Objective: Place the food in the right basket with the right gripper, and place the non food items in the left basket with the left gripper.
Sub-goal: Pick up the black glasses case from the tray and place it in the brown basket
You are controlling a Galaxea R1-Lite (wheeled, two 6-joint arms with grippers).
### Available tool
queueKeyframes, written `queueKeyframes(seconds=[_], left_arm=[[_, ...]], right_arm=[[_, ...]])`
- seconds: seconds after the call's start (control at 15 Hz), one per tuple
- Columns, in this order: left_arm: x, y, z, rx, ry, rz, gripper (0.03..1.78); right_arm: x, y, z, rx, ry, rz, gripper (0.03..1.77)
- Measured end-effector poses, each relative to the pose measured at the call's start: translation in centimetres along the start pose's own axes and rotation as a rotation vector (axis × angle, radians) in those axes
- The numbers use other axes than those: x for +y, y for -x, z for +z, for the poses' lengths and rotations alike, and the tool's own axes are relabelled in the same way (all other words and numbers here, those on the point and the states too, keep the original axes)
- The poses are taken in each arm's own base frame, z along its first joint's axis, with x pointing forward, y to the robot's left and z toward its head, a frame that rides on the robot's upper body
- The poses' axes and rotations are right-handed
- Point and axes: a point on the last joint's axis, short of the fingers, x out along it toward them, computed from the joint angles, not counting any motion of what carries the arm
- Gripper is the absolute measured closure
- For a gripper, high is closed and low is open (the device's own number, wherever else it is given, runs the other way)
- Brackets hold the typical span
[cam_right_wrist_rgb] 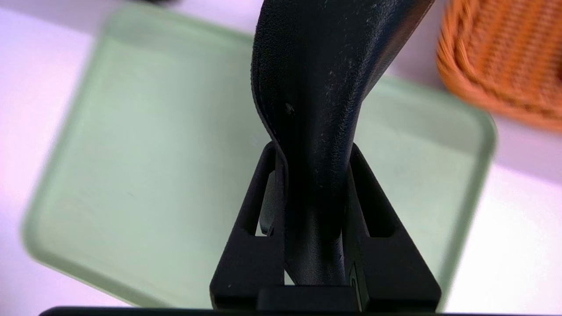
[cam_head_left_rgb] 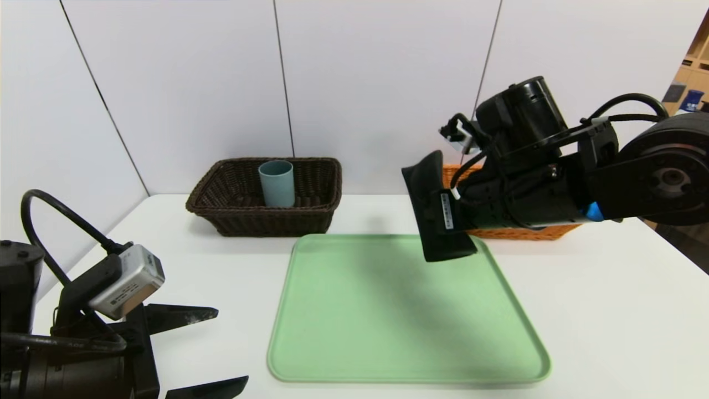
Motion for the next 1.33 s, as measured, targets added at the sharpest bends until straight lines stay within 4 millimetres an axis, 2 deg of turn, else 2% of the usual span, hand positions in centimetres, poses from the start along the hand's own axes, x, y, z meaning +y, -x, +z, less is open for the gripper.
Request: queueKeyframes(seconds=[0.2, 0.53, 0.93, 1.33], left_arm=[[-0.2, 0.4, 0.0, -0.015, -0.007, -0.003, 0.12], [-0.4, 0.6, -0.5, -0.013, -0.005, -0.009, 0.12], [-0.7, 1.1, -0.8, -0.026, -0.01, 0.001, 0.12], [-0.8, 1.4, -1.2, -0.026, -0.006, 0.009, 0.12]], right_arm=[[0.7, -0.4, 1.9, -0.165, 0.016, 0.101, 1.43], [2.4, -2.9, 3.5, -0.364, 0.099, 0.169, 1.44], [5.7, -6.6, 4.9, -0.453, 0.11, 0.239, 1.44], [8.3, -8.6, 6.9, -0.53, 0.119, 0.289, 1.44]])
